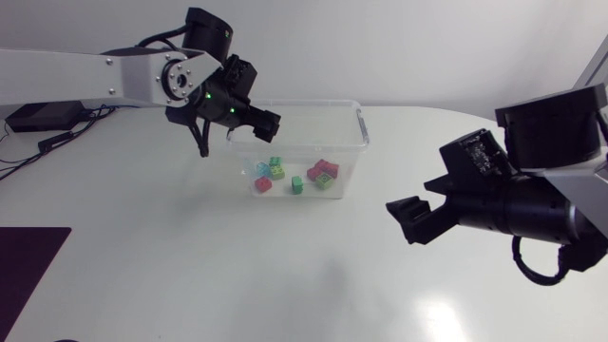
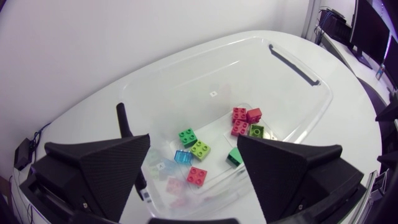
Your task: Place the duplo bricks in the container
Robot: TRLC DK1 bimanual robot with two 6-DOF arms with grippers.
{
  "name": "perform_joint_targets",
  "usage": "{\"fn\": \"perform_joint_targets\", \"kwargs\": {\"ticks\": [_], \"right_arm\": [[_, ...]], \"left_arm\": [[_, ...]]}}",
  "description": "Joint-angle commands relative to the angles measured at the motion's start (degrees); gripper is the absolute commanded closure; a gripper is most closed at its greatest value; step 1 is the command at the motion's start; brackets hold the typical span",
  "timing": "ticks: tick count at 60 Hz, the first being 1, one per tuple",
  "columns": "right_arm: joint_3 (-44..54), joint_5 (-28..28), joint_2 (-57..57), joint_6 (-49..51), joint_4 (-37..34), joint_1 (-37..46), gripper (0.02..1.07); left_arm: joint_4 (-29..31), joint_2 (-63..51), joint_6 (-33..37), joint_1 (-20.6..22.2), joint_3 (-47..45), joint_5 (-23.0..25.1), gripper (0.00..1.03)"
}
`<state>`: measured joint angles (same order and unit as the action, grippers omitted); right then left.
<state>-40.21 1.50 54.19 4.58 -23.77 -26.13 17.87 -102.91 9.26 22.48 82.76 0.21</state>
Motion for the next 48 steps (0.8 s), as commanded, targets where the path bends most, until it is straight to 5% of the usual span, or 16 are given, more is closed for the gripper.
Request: {"fn": "perform_joint_targets", "kwargs": {"ticks": [1,32,48], "right_arm": [[0.3,1.05,-1.55,0.61,0.39,0.38,0.07],[0.39,5.8,-11.3,3.16,-1.54,3.63,0.07],[0.74,12.57,-18.77,4.3,-3.56,4.07,0.07]], "left_arm": [[1.03,5.18,0.68,-0.51,-3.48,0.76,0.04],[2.96,28.82,0.68,-2.18,-19.83,-0.21,0.04],[3.84,39.72,0.5,-2.62,-27.04,-3.64,0.04]]}}
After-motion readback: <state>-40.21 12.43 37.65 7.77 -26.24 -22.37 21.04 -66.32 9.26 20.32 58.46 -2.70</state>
